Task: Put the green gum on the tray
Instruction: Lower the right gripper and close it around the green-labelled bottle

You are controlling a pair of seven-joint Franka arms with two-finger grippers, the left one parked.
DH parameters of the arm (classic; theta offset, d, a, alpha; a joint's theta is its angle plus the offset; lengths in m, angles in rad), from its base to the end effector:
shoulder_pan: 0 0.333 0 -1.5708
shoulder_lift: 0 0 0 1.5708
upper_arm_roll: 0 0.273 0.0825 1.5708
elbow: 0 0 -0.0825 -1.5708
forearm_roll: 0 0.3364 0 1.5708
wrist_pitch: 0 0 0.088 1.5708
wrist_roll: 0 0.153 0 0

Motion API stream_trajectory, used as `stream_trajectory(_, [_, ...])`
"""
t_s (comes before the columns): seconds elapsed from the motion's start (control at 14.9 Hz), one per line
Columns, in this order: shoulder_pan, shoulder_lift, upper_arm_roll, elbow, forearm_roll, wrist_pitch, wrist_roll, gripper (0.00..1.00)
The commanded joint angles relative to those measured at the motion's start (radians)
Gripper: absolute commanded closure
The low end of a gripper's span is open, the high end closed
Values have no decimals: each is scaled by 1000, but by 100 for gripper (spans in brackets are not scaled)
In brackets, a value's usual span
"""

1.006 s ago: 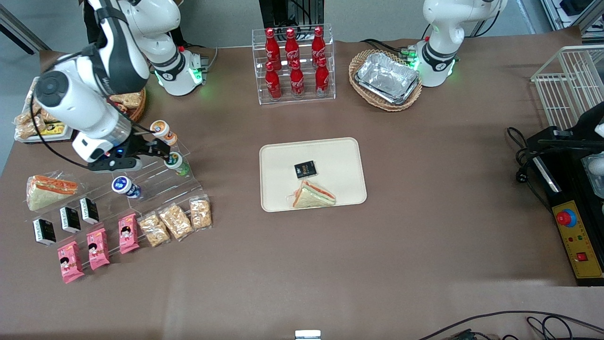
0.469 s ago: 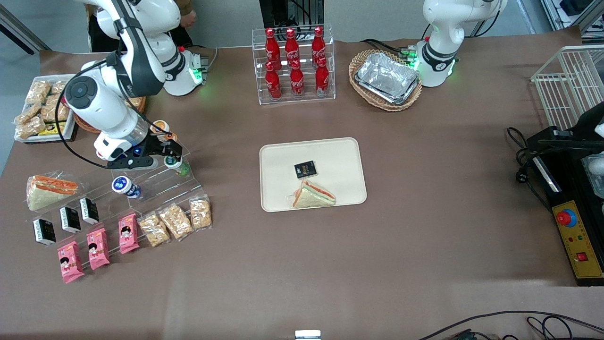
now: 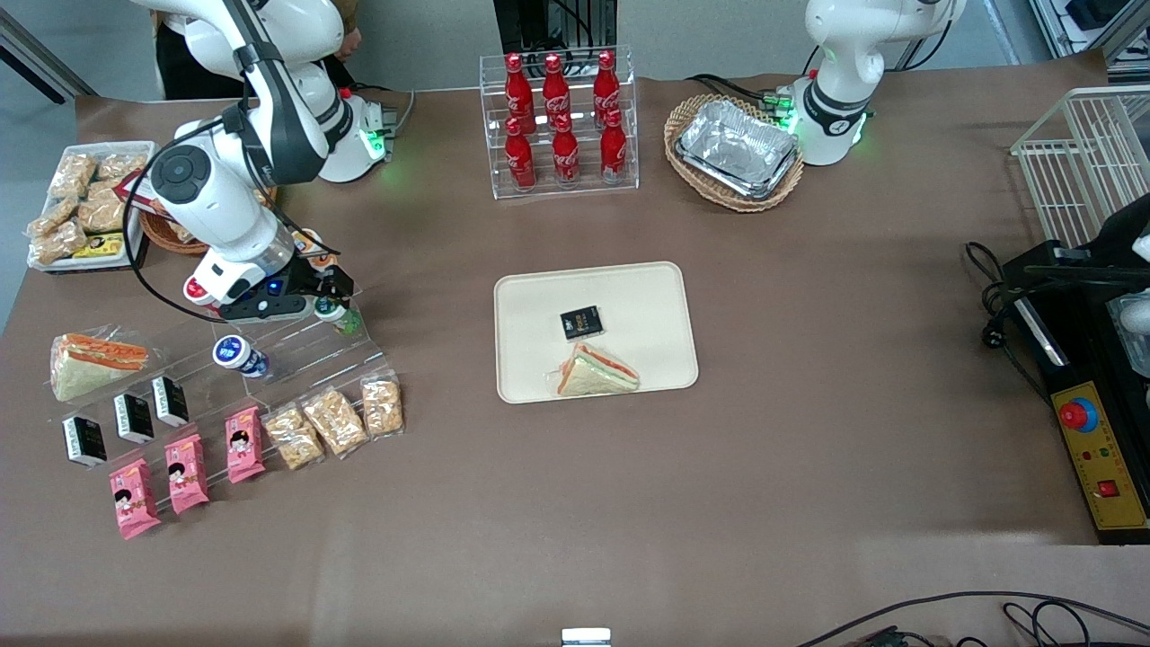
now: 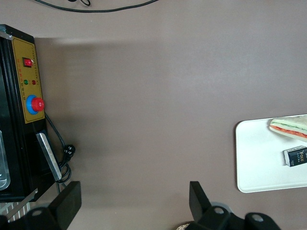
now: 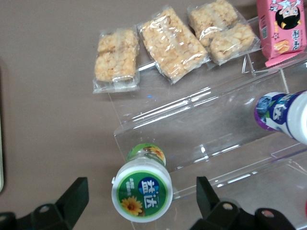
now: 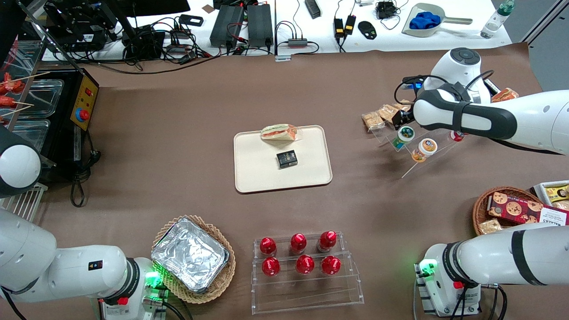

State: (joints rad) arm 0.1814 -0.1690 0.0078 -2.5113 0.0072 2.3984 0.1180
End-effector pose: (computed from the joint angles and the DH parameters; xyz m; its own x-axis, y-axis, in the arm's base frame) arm 0.4228 0.0811 0.2928 0.9963 0.0655 0.0552 0.0662 -0.9978 -0.0104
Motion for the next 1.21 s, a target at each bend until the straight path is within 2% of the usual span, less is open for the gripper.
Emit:
stream_trajectory(0.0, [9, -11, -3, -40, -19, 54, 5, 0])
stream_trajectory(0.27, [9, 8, -3, -40, -39, 77, 2, 0])
stream_trajectory(1.14, [1, 74, -6, -44, -42, 166, -12, 0])
